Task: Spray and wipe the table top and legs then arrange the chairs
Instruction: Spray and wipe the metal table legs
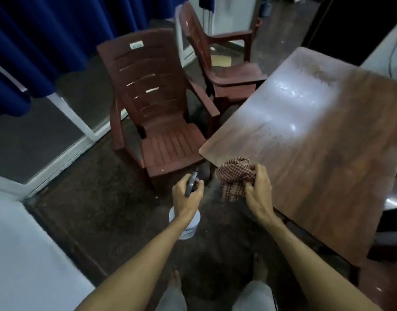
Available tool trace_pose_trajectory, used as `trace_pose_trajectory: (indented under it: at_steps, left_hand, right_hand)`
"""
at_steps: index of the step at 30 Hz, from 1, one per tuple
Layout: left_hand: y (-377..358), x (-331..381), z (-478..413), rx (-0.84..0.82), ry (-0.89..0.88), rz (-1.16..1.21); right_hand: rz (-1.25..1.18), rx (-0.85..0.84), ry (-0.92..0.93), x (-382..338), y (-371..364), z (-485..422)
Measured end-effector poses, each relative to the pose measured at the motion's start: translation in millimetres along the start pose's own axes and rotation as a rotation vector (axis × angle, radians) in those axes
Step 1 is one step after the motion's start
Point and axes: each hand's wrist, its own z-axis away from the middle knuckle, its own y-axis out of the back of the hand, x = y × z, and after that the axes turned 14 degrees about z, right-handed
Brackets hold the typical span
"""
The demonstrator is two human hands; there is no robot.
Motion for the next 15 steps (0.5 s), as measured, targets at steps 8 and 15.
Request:
trace_pose_trajectory:
  at_steps: [8,15]
  left_hand:
    - [-1.1,-119.9,-18.4,-0.225,-0.024,-0.032]
    - [-84.0,-323.7,-91.5,-0.280,-0.122,0.096]
  right_hand:
    - [0.060,-0.109,-0.077,72.6,-116.4,64.6]
    - [0.026,0.141,0.002,224.2,-294.6,1.7]
